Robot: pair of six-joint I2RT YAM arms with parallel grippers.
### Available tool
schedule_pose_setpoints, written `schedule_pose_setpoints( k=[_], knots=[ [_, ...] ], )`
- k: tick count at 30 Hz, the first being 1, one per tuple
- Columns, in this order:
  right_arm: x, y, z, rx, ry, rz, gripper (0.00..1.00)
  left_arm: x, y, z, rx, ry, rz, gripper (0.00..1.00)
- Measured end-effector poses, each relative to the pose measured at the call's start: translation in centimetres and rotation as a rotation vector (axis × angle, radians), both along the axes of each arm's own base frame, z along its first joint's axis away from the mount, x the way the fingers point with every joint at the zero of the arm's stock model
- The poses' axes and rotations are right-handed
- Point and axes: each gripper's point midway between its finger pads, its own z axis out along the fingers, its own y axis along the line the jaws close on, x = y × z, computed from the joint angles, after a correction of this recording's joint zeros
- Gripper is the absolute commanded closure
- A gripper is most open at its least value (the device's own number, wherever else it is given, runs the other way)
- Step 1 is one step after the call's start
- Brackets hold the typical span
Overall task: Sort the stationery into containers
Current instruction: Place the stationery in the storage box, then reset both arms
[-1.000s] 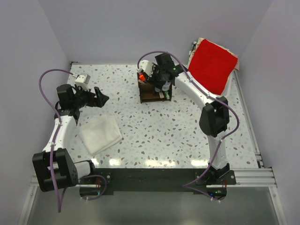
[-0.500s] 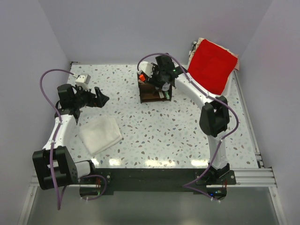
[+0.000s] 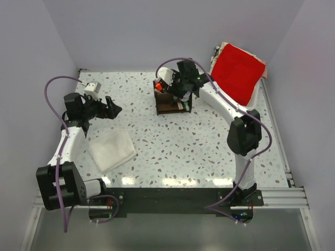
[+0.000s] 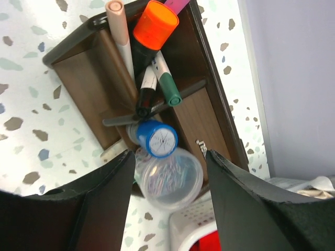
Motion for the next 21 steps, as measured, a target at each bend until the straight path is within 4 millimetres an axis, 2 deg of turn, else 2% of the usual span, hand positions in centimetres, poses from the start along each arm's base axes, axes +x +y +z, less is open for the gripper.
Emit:
schedule_pose_setpoints(
  k=[7,10,11,14,16,17,21],
  knots=[
    [-3.4,-1.1,4.4,0.054,-0.029,-0.007,0.34,0.0,-0.2,1.0,-0.008,-0.032,-0.003,0.0],
    [-4.7,-1.7,5.6,0.094,-0.026,-0.044,0.15,-0.2,-0.3,1.7,-0.008,-0.05,-0.003,0.0],
    [-5.1,-2.1,5.8,0.112,-0.019,-0.073,0.01,-0.3,-0.3,1.9,-0.008,-0.055,-0.005,0.0],
    [-5.8,-3.8,6.3,0.197,0.007,-0.223,0.01,-0.3,-0.6,2.4,-0.006,-0.067,-0.009,0.0],
    [-5.9,-5.7,6.6,0.292,0.056,-0.357,0.01,-0.1,-0.9,3.0,0.0,-0.069,-0.013,0.0],
    [-5.8,-7.4,6.6,0.349,0.082,-0.444,0.01,0.1,-1.2,3.6,0.006,-0.079,-0.018,0.0],
    [-5.6,-16.9,5.0,0.534,0.162,-0.831,0.01,1.8,-2.1,6.9,0.069,-0.138,-0.025,0.0]
  ],
)
